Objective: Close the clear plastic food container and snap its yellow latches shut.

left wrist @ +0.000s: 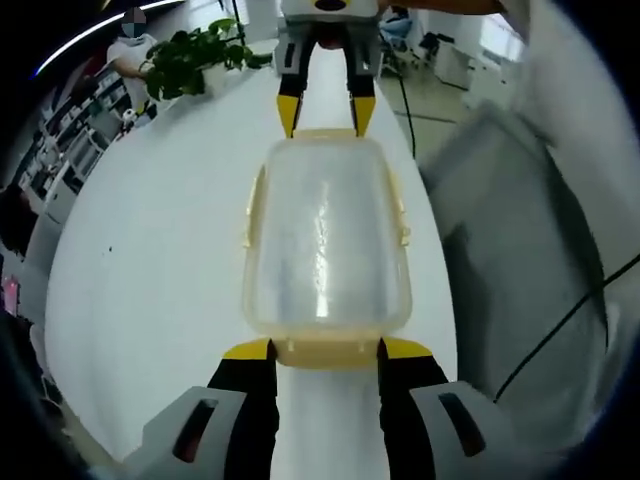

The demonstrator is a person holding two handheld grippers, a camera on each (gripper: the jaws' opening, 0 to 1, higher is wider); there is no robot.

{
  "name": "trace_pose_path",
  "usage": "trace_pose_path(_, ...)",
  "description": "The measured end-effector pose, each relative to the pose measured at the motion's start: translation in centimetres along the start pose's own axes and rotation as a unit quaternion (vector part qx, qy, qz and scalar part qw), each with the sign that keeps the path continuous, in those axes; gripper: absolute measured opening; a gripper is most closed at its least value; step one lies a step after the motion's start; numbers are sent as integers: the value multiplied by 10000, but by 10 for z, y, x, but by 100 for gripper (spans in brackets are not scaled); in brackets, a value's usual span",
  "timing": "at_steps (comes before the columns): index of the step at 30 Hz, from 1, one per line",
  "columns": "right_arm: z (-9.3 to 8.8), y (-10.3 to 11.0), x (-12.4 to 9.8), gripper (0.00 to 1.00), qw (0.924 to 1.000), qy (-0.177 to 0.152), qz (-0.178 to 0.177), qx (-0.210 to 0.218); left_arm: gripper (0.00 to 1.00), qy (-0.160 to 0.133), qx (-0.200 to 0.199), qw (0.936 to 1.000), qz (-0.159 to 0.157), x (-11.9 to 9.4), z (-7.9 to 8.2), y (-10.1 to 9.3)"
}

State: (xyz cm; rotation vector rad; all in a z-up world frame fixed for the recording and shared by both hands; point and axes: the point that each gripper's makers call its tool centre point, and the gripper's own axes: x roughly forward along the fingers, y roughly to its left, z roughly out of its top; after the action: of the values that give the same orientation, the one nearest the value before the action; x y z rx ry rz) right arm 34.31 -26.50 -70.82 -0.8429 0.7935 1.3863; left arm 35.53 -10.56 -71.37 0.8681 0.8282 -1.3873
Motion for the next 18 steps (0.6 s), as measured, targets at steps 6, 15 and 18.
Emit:
trace_pose_path(6, -15, -3, -5, 36, 10000, 47, -55, 14, 37, 19, 16, 10000, 21, 9, 11, 4)
trace_pose_path(15, -33, -1, -4, 36, 9999, 107, -37, 82, 37, -5, 45, 10000, -11, 20, 23, 2)
trace_pose_path(18, -38, -1, -4, 36, 9998, 157, -52, 56, 37, -33, 7, 10000, -17, 23, 25, 1)
